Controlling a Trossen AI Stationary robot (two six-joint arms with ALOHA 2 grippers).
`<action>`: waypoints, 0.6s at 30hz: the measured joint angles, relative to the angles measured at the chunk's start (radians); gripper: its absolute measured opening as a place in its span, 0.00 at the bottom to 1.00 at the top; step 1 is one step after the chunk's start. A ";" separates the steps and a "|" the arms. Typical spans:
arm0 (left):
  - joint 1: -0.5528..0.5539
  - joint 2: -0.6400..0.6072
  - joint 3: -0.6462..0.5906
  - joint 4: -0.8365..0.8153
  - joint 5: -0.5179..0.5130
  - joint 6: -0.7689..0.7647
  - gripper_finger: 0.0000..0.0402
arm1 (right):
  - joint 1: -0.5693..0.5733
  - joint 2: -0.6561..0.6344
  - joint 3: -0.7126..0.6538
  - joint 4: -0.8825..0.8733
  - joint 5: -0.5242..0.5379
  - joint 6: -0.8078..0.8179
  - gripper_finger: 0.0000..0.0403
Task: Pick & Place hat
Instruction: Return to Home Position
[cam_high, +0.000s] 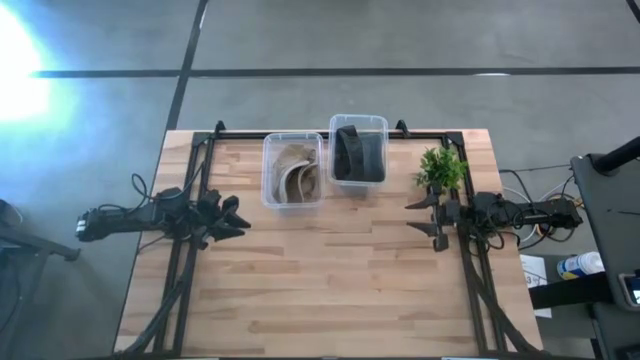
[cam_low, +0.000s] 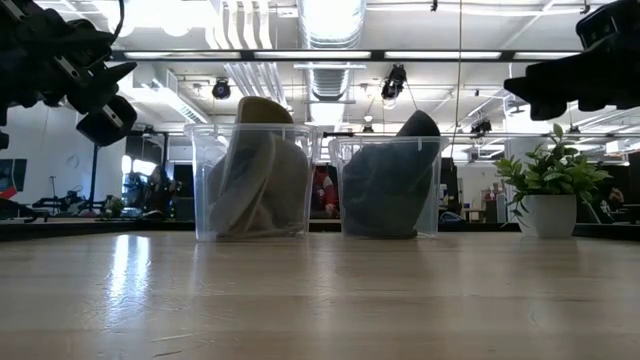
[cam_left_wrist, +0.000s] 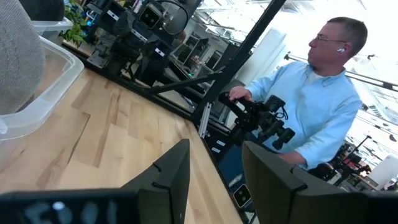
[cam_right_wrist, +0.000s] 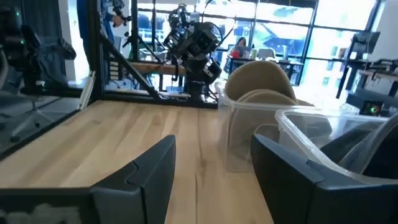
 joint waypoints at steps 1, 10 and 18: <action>0.000 0.000 0.000 0.000 0.000 0.000 0.35 | 0.000 0.000 0.000 0.000 0.001 0.011 0.50; 0.000 0.000 0.000 0.000 0.000 0.000 0.35 | -0.001 0.016 0.000 0.002 0.001 0.048 0.50; 0.000 0.000 0.000 0.000 0.000 0.000 0.35 | -0.001 0.036 0.000 0.001 0.001 0.047 0.50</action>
